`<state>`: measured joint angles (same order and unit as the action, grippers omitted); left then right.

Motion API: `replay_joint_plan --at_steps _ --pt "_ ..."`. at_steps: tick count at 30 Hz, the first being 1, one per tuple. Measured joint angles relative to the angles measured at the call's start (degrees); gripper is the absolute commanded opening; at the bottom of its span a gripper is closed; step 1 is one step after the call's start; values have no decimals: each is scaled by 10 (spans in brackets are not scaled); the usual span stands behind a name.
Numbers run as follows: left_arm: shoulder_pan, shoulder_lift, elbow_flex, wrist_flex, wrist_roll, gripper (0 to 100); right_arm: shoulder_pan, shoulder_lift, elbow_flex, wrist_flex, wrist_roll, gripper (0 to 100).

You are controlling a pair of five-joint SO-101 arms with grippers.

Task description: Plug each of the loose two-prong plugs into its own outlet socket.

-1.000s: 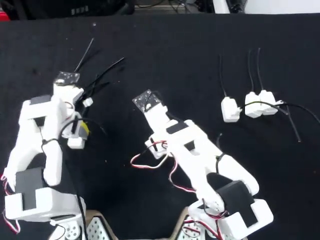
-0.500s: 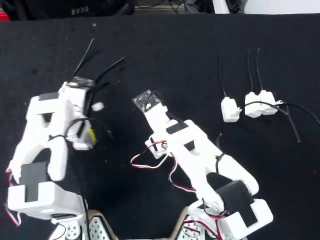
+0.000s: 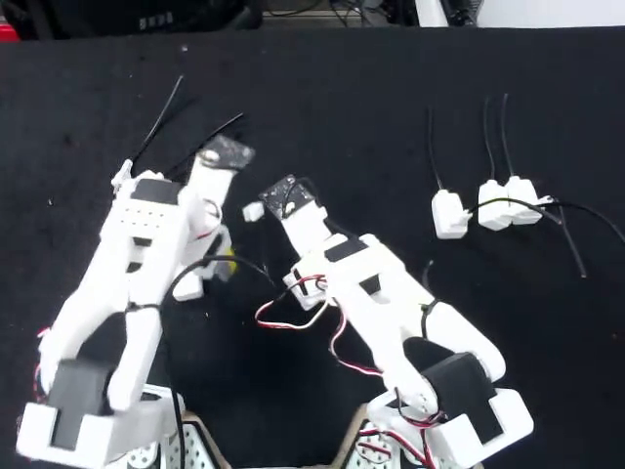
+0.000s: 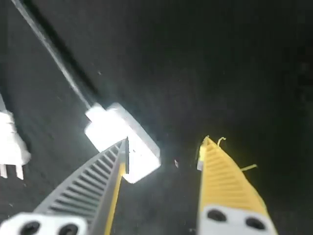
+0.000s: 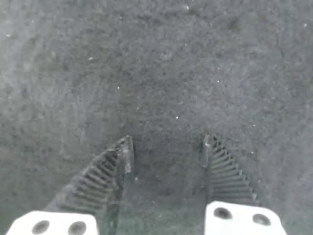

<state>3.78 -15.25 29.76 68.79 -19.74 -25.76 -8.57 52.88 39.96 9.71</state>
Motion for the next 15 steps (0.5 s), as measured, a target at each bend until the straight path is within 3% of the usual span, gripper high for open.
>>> replay_joint_plan --at_steps 6,15 --pt "-14 -59 0 -23 25 238 0 0 0 0 0 211" --pt "-189 -20 89 -102 -31 238 62 0 -1 -3 -61 211"
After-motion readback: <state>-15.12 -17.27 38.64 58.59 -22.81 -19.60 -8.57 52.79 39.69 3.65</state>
